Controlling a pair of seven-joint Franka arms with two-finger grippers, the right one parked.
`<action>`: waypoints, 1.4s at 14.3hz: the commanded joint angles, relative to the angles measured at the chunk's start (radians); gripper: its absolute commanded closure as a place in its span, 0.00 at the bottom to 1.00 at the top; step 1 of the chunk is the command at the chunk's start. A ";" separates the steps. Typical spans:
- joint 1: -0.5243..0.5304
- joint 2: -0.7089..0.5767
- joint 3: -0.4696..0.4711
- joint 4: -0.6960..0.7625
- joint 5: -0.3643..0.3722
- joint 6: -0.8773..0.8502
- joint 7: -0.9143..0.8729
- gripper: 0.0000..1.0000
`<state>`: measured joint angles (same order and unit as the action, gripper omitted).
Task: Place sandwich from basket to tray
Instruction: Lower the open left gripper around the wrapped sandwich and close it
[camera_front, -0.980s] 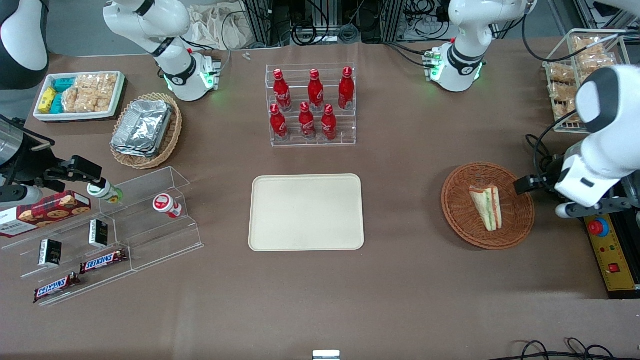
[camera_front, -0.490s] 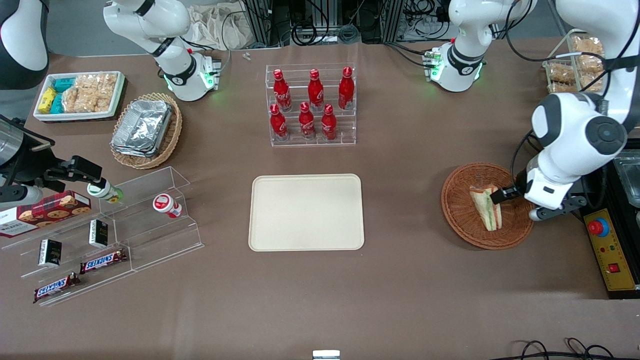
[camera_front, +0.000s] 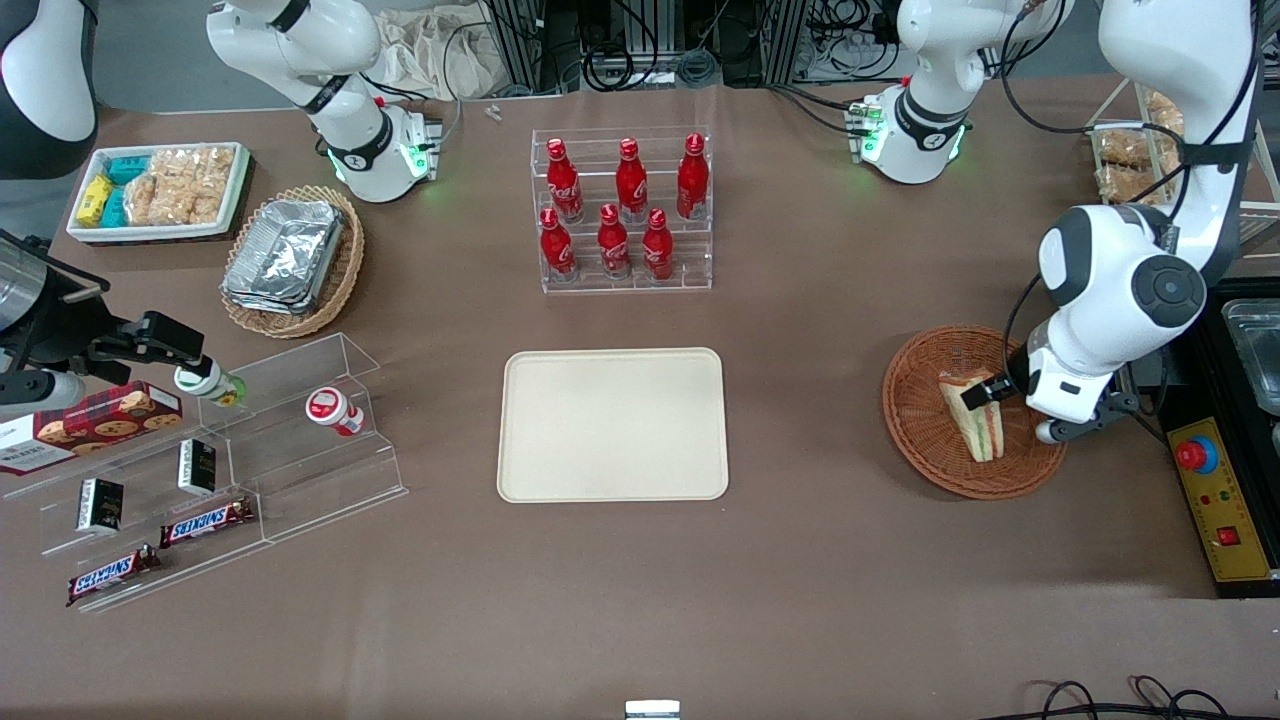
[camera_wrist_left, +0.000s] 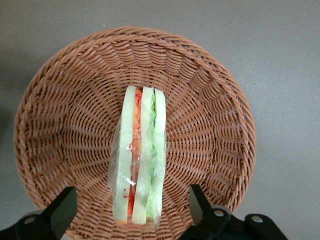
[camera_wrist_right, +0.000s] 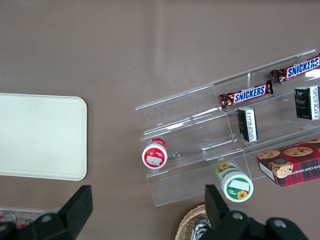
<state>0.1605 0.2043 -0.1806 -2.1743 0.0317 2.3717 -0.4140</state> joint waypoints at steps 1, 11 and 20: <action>0.001 0.047 -0.005 -0.035 0.013 0.099 -0.014 0.00; 0.002 0.081 -0.005 -0.035 0.016 0.098 0.078 0.87; -0.004 0.020 -0.034 0.317 0.005 -0.463 0.174 1.00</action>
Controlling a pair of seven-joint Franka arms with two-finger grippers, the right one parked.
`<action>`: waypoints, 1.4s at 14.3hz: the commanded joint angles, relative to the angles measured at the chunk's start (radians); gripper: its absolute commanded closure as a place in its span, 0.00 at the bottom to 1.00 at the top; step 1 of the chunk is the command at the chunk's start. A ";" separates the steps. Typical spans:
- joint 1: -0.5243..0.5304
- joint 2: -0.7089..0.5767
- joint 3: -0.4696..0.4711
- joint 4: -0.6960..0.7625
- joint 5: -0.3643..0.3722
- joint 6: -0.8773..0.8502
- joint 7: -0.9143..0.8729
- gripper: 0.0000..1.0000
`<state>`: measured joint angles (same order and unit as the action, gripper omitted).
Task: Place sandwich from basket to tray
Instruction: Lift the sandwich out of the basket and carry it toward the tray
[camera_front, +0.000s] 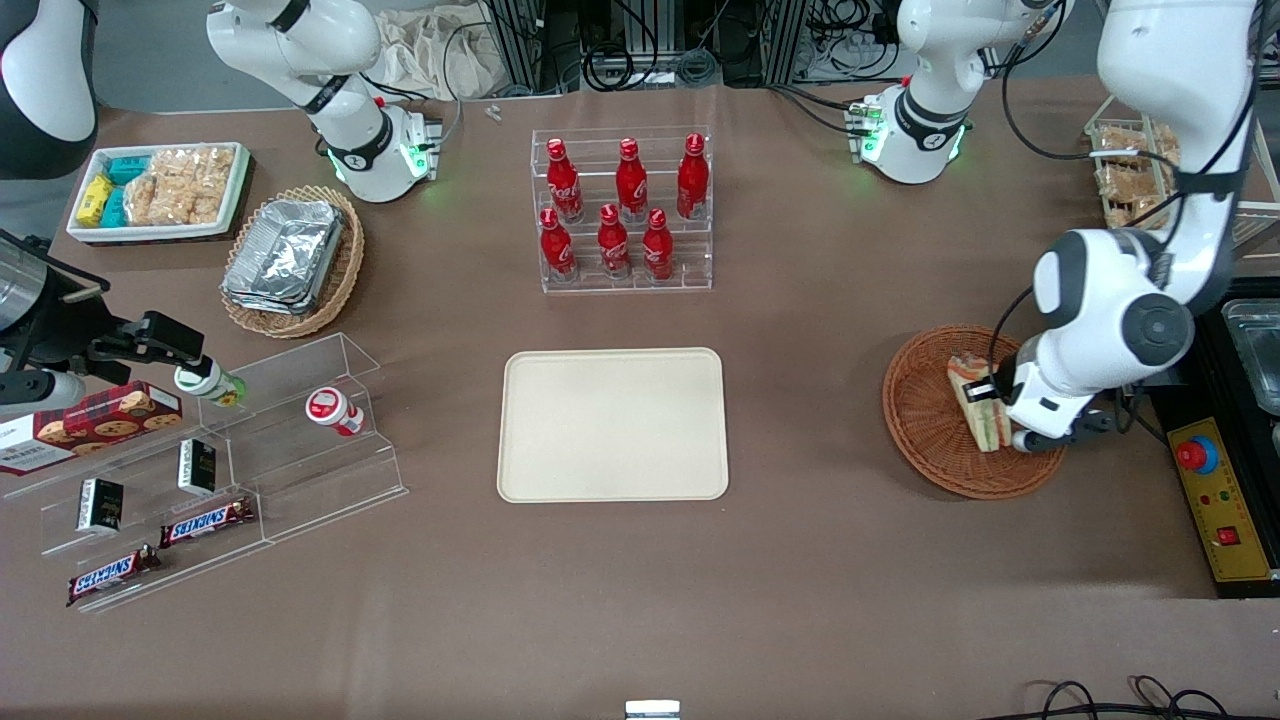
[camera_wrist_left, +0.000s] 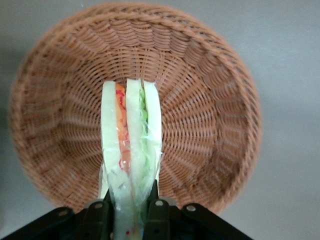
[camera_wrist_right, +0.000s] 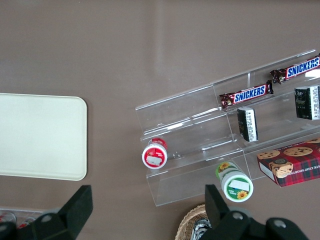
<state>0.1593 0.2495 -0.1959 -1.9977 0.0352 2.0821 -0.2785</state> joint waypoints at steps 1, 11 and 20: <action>-0.003 -0.024 -0.031 0.225 -0.003 -0.265 0.045 1.00; -0.073 0.089 -0.336 0.453 0.006 -0.365 -0.107 0.96; -0.360 0.473 -0.332 0.550 0.205 0.018 -0.511 0.96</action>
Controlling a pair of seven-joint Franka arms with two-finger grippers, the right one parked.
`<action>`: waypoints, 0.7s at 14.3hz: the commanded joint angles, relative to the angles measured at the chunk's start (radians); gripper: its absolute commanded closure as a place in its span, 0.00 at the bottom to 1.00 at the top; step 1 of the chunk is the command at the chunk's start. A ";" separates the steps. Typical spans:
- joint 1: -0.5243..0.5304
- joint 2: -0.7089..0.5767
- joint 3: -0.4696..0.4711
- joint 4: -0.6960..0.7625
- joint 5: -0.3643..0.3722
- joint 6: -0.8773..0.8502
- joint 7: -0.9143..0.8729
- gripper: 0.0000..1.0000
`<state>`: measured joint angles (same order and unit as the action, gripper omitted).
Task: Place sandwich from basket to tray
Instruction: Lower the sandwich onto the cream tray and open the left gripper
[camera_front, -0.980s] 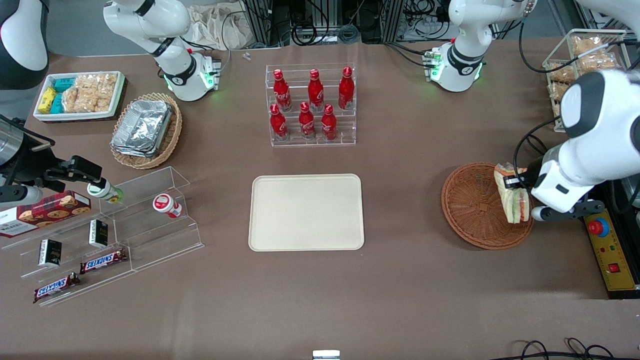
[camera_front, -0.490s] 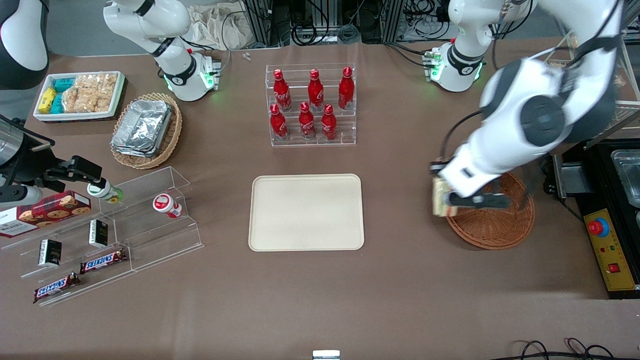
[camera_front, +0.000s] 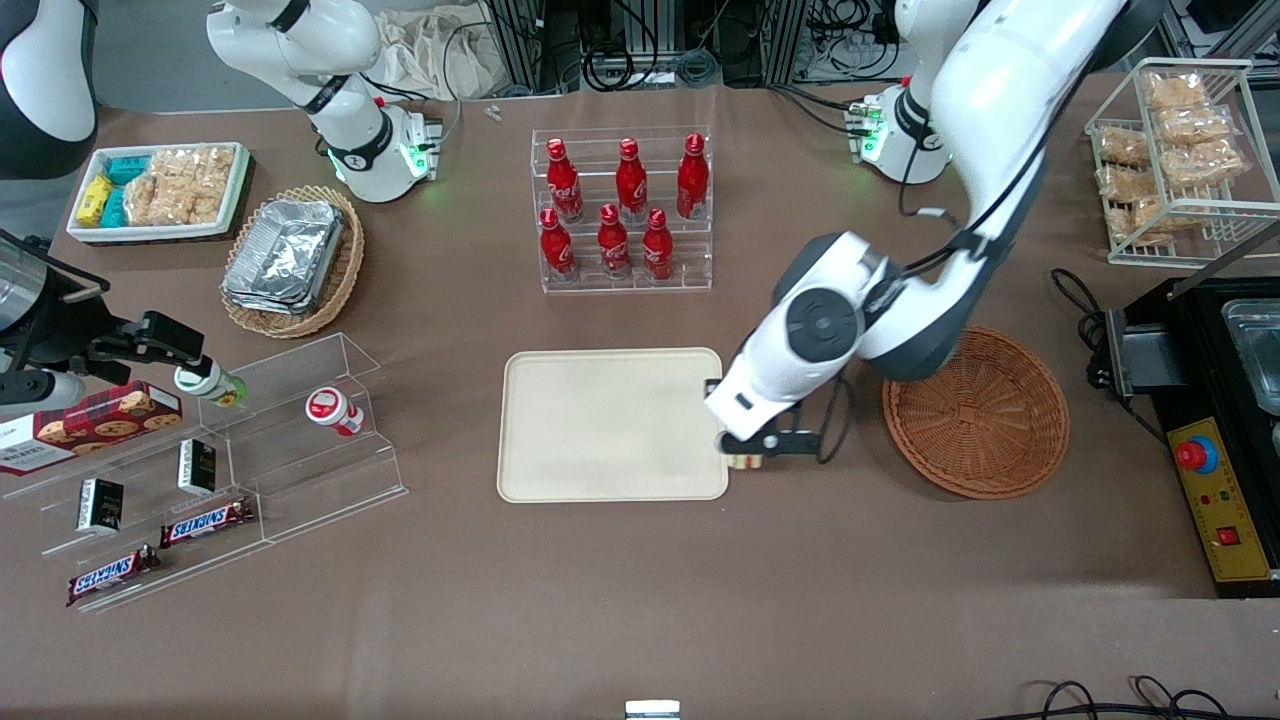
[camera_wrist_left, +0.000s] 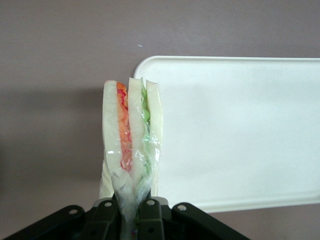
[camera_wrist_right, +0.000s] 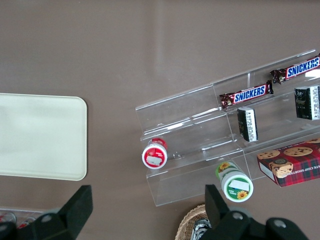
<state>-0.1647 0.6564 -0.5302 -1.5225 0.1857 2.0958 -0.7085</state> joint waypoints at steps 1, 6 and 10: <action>-0.050 0.090 0.003 0.074 0.078 0.033 -0.112 0.96; -0.085 0.180 0.003 0.087 0.101 0.124 -0.123 0.96; -0.090 0.193 0.004 0.081 0.133 0.128 -0.127 0.08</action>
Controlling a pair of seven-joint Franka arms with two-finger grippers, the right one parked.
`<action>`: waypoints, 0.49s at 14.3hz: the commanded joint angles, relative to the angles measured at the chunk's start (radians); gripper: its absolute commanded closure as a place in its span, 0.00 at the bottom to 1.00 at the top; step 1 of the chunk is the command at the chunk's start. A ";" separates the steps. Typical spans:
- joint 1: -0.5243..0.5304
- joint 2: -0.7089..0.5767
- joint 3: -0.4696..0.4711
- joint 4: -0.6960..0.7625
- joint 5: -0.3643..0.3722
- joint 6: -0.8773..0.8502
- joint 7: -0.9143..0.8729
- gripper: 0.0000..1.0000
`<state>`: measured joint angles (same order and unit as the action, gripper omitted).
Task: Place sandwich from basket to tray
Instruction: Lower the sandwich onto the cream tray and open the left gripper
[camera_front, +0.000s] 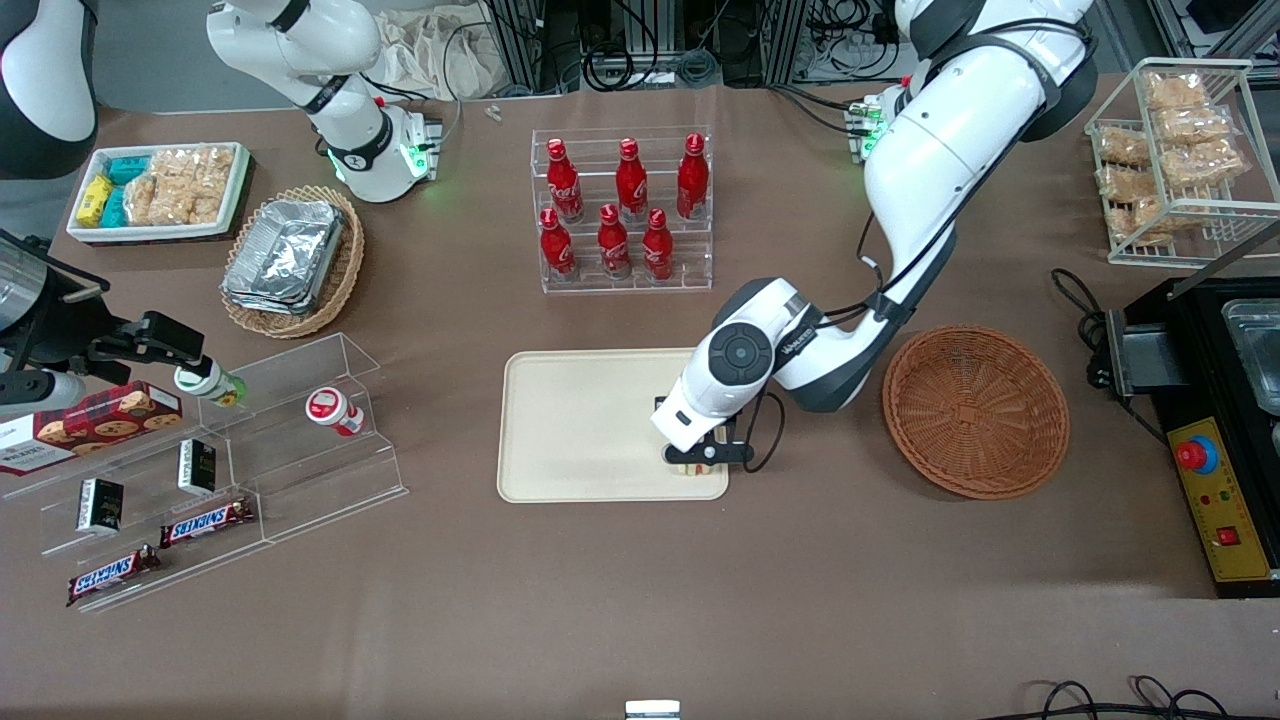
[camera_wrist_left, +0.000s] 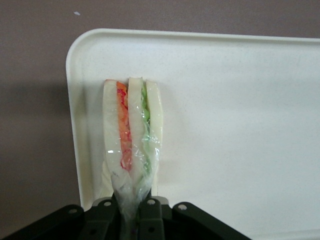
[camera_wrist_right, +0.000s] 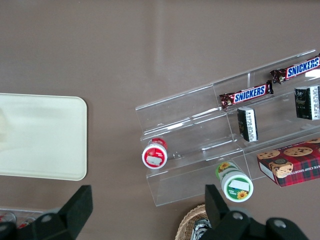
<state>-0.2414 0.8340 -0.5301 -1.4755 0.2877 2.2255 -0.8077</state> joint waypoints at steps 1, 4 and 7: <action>-0.009 0.011 0.008 0.032 0.034 -0.003 -0.028 0.00; -0.001 -0.033 0.018 0.032 0.033 -0.013 -0.027 0.00; 0.048 -0.136 0.015 0.027 0.030 -0.134 -0.015 0.00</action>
<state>-0.2204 0.7927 -0.5163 -1.4323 0.3002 2.1812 -0.8095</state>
